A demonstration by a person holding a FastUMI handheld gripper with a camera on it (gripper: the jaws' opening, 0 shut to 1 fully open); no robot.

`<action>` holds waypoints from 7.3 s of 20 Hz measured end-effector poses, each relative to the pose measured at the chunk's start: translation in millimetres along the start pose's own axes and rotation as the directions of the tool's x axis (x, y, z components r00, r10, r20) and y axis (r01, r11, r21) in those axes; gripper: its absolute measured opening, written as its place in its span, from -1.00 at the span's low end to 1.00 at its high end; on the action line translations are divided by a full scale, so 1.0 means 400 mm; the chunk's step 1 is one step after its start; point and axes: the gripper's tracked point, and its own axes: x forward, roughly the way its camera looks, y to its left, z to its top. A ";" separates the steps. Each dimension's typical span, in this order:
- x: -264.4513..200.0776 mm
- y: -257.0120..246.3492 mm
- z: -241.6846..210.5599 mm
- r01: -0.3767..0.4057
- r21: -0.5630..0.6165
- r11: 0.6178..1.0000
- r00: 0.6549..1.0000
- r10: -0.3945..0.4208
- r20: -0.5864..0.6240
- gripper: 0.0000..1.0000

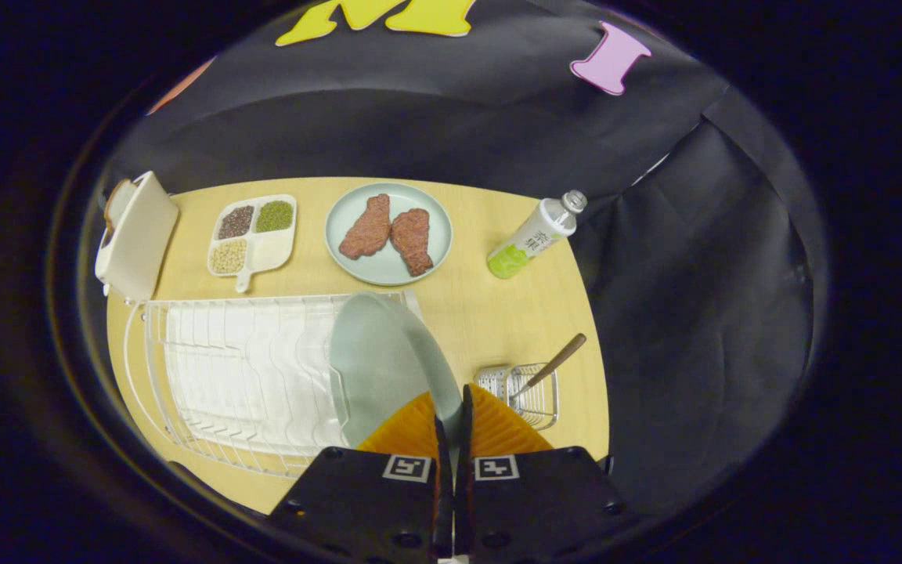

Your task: Take the plate from the dish rack, then take the spoon from the basket and place it into the plate.

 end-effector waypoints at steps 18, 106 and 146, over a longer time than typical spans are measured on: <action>-0.166 -0.045 -0.014 0.038 0.023 0.999 0.985 -0.041 0.168 -0.87; 0.367 -0.332 0.002 -0.346 0.113 0.931 0.627 0.140 0.766 1.00; -0.087 -0.293 -0.174 -0.330 0.006 0.944 0.444 0.150 0.883 -0.80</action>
